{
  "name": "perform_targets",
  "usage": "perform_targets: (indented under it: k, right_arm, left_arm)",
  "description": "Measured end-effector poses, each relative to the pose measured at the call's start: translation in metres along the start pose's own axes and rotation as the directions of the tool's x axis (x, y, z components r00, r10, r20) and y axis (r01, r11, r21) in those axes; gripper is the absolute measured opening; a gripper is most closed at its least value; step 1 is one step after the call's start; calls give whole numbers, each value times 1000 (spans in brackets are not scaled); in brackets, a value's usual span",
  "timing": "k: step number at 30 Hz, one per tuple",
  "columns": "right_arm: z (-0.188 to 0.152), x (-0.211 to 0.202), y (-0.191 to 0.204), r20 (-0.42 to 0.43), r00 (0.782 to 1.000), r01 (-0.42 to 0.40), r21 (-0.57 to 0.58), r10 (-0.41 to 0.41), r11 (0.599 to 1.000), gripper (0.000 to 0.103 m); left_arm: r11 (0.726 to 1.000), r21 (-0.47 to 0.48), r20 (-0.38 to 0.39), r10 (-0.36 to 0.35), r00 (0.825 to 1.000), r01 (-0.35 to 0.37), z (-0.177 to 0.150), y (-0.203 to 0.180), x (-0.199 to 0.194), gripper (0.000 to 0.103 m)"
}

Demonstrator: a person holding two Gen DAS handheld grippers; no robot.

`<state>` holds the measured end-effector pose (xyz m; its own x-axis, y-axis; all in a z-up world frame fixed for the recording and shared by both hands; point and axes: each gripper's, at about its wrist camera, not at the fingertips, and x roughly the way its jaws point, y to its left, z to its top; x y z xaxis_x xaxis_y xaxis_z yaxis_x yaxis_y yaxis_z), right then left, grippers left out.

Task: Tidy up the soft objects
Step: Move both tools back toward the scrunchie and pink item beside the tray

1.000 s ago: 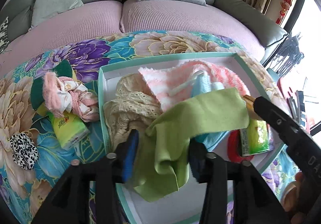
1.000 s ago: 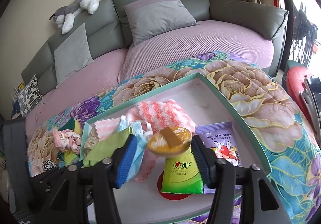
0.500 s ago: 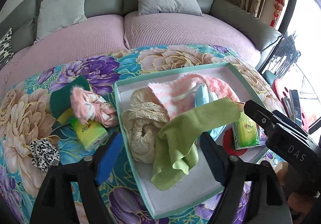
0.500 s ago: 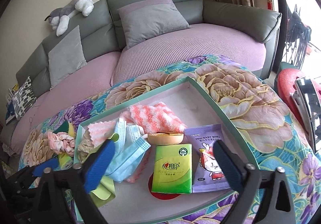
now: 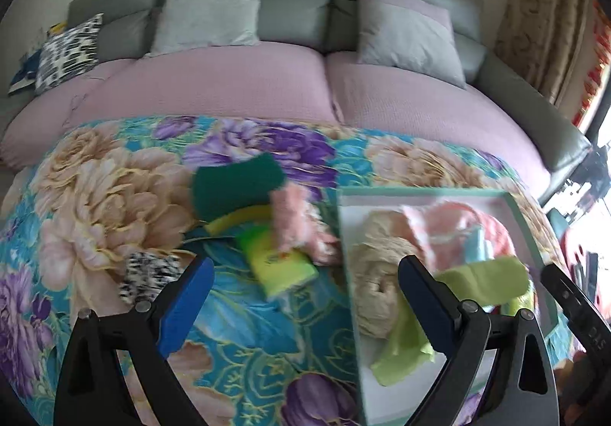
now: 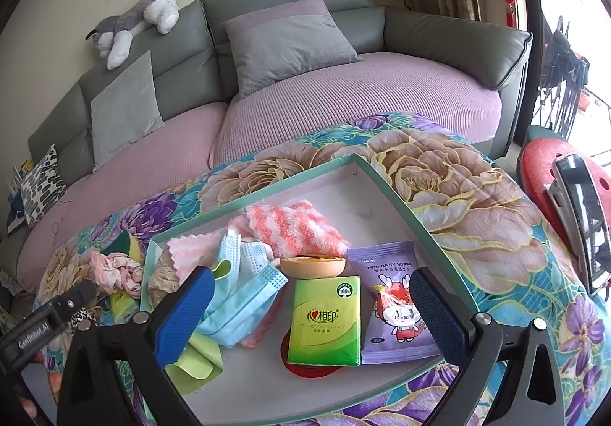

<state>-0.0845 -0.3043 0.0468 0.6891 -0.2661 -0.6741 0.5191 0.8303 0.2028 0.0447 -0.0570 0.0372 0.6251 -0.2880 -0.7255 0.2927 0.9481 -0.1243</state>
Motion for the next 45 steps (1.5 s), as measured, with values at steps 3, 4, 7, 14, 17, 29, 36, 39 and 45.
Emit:
perform_targets:
  k: [3,4,7,14,17,29,36,39,45]
  right_arm:
    - [0,-3,10,1,1000,-16,-19,16,1000,103]
    - [0,-4,14,3,1000,-22,-27,22,999,103]
    - [-1,-9,29,10,999,-40,-52,41,998,103]
    - [-10,-18,75,10,995,-99,-151,102,984,103]
    - [-15,-20,92,5,993,-116,-180,119,977,103]
    - [-46,-15,166,-76,969,-247,-305,234,920,103]
    - [-60,2,193,-130,946,-323,-323,296,890,103]
    - [-63,10,197,-136,948,-316,-327,286,891,103]
    - [-59,24,192,-133,953,-300,-295,272,907,103]
  left_arm:
    - [996,-75,37,48,998,-45,3,25,-8,97]
    - [994,-92,46,61,997,-56,4,32,-11,97]
    - [984,-138,68,124,990,-114,6,55,-22,97]
    - [953,-247,41,191,981,-176,5,97,-33,97]
    - [945,-264,35,208,977,-192,4,108,-36,97]
    - [893,-344,-46,294,955,-291,-7,159,-42,97]
    - [878,-378,-91,279,956,-292,-14,178,-30,97]
    - [888,-378,-127,229,965,-260,-16,178,-16,97]
    - [909,-380,-133,130,983,-172,-13,169,2,97]
